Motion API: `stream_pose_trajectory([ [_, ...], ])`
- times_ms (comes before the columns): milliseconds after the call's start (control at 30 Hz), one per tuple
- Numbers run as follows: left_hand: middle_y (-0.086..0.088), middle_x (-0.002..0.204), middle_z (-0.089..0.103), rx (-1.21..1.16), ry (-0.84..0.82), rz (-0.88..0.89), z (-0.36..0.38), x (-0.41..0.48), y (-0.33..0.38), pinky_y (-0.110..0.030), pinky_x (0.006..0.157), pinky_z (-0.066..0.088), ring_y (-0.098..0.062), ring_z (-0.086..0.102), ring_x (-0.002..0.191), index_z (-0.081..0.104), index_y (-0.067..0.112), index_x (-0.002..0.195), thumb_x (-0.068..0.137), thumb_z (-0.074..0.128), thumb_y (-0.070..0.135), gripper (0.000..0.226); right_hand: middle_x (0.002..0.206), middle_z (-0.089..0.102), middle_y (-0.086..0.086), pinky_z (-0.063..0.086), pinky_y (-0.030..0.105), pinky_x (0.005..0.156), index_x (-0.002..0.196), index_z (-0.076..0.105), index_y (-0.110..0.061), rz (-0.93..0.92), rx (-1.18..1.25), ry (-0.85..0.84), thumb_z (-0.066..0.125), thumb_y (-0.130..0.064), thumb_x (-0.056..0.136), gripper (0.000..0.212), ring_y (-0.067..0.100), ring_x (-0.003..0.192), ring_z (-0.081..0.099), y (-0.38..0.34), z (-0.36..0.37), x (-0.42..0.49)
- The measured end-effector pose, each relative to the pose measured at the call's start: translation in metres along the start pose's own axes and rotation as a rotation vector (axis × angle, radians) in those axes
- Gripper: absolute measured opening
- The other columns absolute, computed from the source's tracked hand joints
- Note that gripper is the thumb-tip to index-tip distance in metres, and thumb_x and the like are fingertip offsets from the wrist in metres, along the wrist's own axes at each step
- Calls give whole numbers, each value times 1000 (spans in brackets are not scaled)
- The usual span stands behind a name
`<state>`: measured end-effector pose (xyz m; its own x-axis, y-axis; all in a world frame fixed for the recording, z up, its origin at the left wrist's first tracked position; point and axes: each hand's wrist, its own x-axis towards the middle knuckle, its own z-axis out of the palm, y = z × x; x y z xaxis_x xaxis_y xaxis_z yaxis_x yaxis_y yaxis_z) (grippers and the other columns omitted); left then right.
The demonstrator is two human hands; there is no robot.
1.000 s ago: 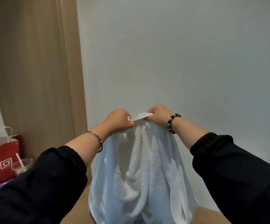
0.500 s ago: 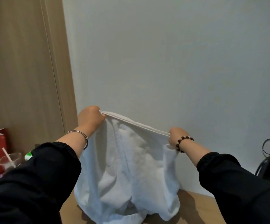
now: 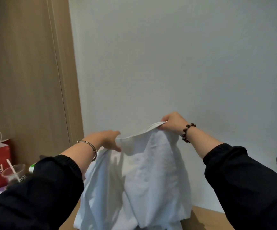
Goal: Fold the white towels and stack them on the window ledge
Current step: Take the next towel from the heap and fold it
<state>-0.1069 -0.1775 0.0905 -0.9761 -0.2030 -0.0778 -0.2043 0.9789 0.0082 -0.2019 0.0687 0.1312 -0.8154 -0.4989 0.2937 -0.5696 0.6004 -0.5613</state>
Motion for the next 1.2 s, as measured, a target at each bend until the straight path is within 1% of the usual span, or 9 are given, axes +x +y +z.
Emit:
stream_pose_trajectory([
  [100,2,140,46,-426,2,310,-14,-4,37,-31,109,33,-14,44,127,37,23,142,68,73,57,89,67,58,2,38,23,57,79,71,-4,-111,-17,-135,77,-23,75,21,9,63,50,-30,-3,-1],
  [233,-2,85,62,-615,152,343,-21,-7,54,-22,67,41,-12,54,78,67,10,95,81,74,26,23,63,58,-4,39,18,55,74,67,-15,-179,27,-192,81,-23,73,16,4,59,50,-42,3,-1],
  [367,1,61,50,-737,311,276,-14,-4,46,-23,54,32,-8,42,58,69,12,75,79,74,15,7,78,67,5,50,31,73,81,68,-12,-32,468,-149,78,-16,76,12,15,72,61,-15,20,1],
  [500,-1,61,48,-803,474,185,-5,-1,33,-26,54,31,-10,41,59,65,0,68,78,70,14,17,89,64,14,46,32,78,88,66,0,171,582,-374,70,-16,84,17,23,84,58,26,48,-6],
  [633,4,63,51,-773,314,248,-21,-9,29,-22,54,36,-8,45,59,57,16,66,61,59,24,9,62,47,2,34,25,55,62,53,-12,118,349,-134,65,-23,87,30,13,57,42,18,48,-3],
  [767,0,75,62,-892,379,354,-51,-9,40,-21,63,43,-7,53,68,67,7,86,80,71,10,8,59,41,1,25,21,46,63,54,-13,-31,255,-40,66,-23,86,28,11,53,34,-15,34,6],
  [967,-6,74,64,-845,778,209,-63,12,58,-26,63,39,-12,53,71,69,5,80,89,61,18,18,75,65,3,48,28,62,77,68,-9,-5,480,-92,74,-39,78,31,15,66,60,-4,32,6],
  [1100,-9,94,71,-935,953,89,-63,15,56,-26,79,44,-17,62,90,73,8,94,91,58,15,17,107,71,6,52,40,94,109,69,-13,240,403,-419,85,-67,38,91,23,99,67,67,76,-12],
  [1200,0,95,66,-1082,1019,-37,-67,12,49,-22,81,41,-15,58,94,71,7,105,94,55,17,22,109,67,11,50,32,86,111,65,-3,410,241,-386,78,-59,65,73,25,95,64,95,93,-32],
])
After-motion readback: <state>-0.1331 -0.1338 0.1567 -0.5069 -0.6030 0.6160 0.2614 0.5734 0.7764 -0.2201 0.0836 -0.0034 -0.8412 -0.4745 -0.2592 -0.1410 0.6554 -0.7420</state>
